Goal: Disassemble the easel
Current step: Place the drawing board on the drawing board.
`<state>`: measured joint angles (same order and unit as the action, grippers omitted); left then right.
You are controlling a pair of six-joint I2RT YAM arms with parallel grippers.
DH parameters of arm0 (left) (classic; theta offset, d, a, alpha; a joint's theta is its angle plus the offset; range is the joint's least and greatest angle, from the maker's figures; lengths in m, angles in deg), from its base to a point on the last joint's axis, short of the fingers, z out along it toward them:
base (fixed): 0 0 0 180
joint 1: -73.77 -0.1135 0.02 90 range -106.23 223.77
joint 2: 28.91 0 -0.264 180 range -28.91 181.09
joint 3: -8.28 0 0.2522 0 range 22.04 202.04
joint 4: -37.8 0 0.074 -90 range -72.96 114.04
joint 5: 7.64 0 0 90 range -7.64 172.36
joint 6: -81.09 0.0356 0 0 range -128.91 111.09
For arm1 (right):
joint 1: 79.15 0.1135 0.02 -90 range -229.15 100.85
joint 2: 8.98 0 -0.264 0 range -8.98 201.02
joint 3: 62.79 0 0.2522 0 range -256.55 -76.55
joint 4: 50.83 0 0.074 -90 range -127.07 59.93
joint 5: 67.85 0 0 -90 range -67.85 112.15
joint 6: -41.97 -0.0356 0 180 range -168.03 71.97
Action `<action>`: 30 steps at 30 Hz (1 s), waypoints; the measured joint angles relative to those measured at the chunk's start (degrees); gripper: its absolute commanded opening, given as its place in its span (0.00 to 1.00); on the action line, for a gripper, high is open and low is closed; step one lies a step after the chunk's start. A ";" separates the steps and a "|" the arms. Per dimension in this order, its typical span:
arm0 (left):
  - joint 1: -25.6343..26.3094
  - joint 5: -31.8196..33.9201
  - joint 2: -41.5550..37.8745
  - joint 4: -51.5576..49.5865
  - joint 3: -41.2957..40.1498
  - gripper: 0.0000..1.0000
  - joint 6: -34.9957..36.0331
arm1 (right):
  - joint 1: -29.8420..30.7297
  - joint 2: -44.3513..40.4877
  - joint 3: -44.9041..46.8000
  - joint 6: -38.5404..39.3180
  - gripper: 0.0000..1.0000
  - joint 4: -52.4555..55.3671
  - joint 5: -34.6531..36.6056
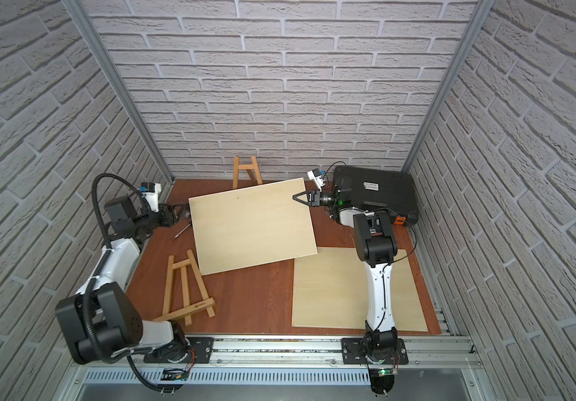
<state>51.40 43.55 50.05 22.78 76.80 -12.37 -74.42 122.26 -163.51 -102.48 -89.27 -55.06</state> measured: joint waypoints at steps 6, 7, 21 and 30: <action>-0.39 -7.34 5.73 0.31 0.00 0.68 -0.22 | -0.09 -0.09 -0.04 -4.68 0.06 -7.15 -0.68; -0.39 -8.74 6.58 0.59 0.00 0.67 -0.15 | -0.11 -0.09 -0.09 -5.64 0.06 -8.66 -0.70; -0.50 -26.43 17.62 22.29 -3.98 0.36 -13.18 | -0.24 -0.09 -0.24 -10.21 0.06 -16.61 -1.25; -0.52 -34.38 22.14 45.57 -5.95 0.11 -32.61 | -1.31 -0.07 -0.26 -9.88 0.07 -17.66 -1.27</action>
<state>50.87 9.17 72.19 68.35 70.86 -44.98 -75.73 122.19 -163.77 -112.36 -106.93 -56.32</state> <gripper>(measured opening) 0.195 0.123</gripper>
